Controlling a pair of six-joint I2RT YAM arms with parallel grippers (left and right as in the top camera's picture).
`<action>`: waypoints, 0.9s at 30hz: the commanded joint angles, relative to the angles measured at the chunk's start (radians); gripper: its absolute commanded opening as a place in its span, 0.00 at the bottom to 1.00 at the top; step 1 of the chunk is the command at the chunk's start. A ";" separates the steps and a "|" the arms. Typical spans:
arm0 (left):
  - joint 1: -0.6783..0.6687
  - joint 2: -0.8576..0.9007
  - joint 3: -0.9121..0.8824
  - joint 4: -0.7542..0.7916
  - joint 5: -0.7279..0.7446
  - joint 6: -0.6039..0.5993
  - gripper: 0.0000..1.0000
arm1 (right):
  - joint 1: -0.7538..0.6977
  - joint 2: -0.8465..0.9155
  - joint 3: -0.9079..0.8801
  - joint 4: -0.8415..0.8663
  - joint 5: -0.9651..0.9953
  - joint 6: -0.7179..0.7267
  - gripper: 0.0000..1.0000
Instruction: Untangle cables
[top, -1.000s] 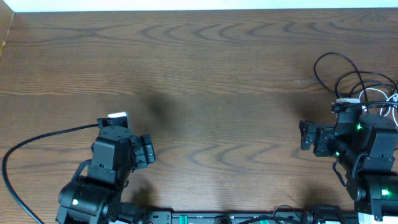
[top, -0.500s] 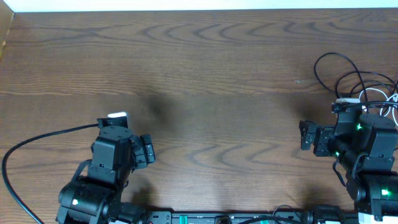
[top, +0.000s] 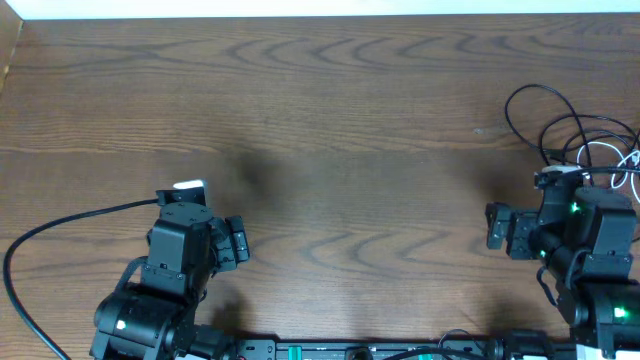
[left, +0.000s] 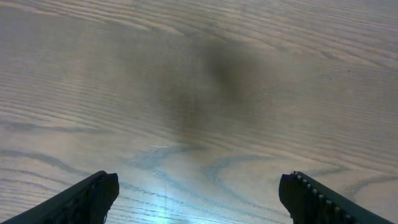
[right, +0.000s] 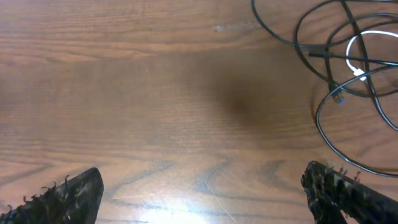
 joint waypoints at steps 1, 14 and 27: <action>-0.004 0.001 0.000 -0.001 -0.013 -0.013 0.88 | 0.006 -0.064 -0.008 0.007 0.024 0.002 0.99; -0.004 0.001 0.000 -0.001 -0.014 -0.013 0.89 | 0.086 -0.472 -0.404 0.628 0.025 -0.008 0.99; -0.004 0.001 0.000 -0.001 -0.013 -0.013 0.89 | 0.150 -0.703 -0.711 0.982 0.122 -0.008 0.99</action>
